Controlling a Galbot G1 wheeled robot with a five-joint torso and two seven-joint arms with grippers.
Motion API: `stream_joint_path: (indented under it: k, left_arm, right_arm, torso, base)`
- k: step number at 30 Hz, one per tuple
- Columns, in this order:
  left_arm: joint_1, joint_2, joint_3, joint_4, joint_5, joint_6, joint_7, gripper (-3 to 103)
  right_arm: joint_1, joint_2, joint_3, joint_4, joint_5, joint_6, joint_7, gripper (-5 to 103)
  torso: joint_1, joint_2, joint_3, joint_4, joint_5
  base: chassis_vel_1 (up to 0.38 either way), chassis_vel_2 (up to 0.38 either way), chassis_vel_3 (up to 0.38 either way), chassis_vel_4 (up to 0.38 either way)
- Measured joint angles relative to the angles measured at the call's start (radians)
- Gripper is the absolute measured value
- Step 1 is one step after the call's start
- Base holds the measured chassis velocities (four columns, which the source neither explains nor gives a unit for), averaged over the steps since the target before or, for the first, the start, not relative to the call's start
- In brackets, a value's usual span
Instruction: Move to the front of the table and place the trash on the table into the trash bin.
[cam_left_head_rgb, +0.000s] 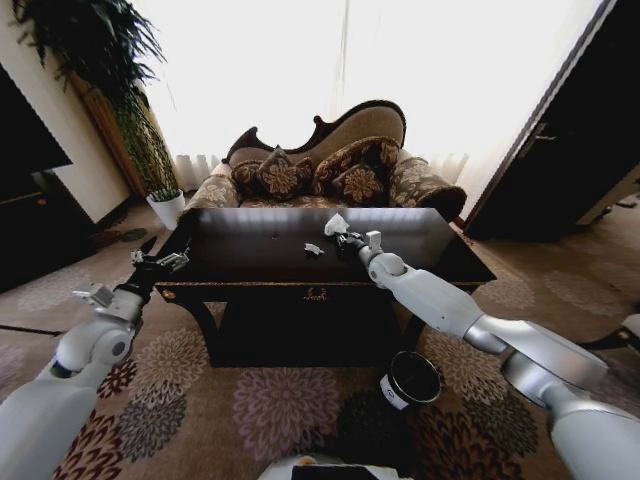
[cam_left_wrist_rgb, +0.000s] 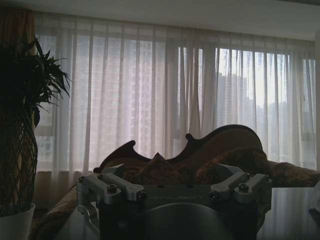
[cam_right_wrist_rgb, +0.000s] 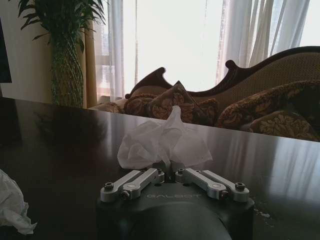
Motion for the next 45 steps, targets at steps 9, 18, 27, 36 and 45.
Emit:
stream_joint_path:
  k: [9, 18, 27, 36, 45]
  left_arm:
    - [0.000, 0.000, 0.000, 0.000, 0.000, 0.000, 0.000, 100]
    - [0.000, 0.000, 0.000, 0.000, 0.000, 0.000, 0.000, 100]
    - [0.000, 0.000, 0.000, 0.000, 0.000, 0.000, 0.000, 100]
    - [0.000, 0.000, 0.000, 0.000, 0.000, 0.000, 0.000, 100]
    - [0.000, 0.000, 0.000, 0.000, 0.000, 0.000, 0.000, 100]
  right_arm:
    - [-0.021, -0.026, 0.034, 0.078, 0.011, -0.001, 0.021, 0]
    - [-0.069, -0.086, 0.120, 0.213, 0.053, -0.018, 0.047, 0]
    - [-0.152, -0.164, 0.258, 0.301, 0.097, -0.028, 0.060, 0]
    - [-0.485, -0.311, 0.593, 0.547, 0.118, -0.042, 0.063, 0]
    - [-0.920, -0.342, 1.008, 0.779, 0.075, -0.051, 0.059, 0]
  torso:
    - [0.000, 0.000, 0.000, 0.0001, -0.0002]
    - [0.000, 0.000, 0.000, 0.0001, -0.0002]
    - [0.000, 0.000, 0.000, 0.0001, -0.0001]
    - [0.000, 0.000, 0.000, -0.0006, 0.0001]
    - [0.000, 0.000, 0.000, 0.0000, -0.0004]
  base:
    - [0.000, 0.000, 0.000, 0.000]
    - [0.000, 0.000, 0.000, 0.000]
    - [0.000, 0.000, 0.000, 0.000]
    - [0.000, 0.000, 0.000, 0.000]
    - [0.000, 0.000, 0.000, 0.000]
